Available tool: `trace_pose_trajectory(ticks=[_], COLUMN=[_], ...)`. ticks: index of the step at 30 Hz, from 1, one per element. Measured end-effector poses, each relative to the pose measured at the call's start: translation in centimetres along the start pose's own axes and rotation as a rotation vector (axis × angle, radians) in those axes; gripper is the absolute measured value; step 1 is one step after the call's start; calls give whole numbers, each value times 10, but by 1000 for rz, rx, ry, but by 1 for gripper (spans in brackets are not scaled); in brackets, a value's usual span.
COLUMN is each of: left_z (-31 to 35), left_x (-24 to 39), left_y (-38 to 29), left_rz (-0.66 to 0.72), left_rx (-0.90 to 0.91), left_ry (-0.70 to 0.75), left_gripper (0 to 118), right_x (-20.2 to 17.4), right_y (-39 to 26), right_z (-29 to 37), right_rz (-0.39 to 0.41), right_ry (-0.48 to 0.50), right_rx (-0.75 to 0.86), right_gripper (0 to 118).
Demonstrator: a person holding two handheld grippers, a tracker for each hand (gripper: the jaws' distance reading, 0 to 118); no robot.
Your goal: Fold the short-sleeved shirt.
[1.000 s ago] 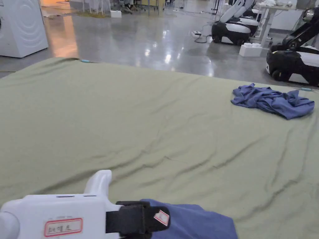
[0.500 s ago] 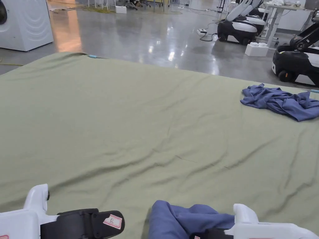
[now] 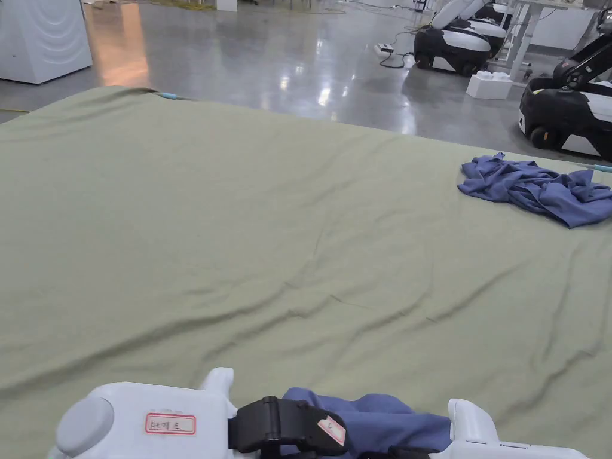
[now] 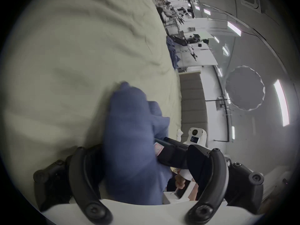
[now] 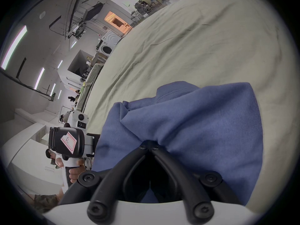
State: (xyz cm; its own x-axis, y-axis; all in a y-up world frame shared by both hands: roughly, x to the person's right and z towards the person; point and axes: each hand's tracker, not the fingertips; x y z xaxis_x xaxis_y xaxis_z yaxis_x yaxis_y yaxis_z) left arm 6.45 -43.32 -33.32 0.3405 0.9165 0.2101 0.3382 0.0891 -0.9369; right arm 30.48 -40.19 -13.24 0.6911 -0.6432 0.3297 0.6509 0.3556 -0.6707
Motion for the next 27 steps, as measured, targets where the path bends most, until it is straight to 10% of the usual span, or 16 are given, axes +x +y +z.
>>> trace_pose_trajectory(ticks=[3,4,5,6,9,18,27], left_z=[-9,-10,-11,-11,7,142,289], left_x=[9,6,2,-5,-14,11,-19], left_y=[0,1,1,0,14,62,109], left_rz=[22,29,37,47,147,-241,-232], left_rx=[15,5,4,-2,-74,-73,50], left_ry=[-9,-4,45,131,-7,464,854], left_gripper=[102,84,35,32,31,32,32], right_x=[0,0,-1,-1,1,-19,-67], right_y=[-2,-2,-4,-8,-15,-21,-10], right_z=[5,12,20,32,66,94,40], right_rz=[3,-16,-43,-66,-79,-101,-25], right_ry=[12,27,44,50,29,-99,-114], right_rx=[14,18,44,99,169,248,143], right_gripper=[2,2,2,2,2,2,2])
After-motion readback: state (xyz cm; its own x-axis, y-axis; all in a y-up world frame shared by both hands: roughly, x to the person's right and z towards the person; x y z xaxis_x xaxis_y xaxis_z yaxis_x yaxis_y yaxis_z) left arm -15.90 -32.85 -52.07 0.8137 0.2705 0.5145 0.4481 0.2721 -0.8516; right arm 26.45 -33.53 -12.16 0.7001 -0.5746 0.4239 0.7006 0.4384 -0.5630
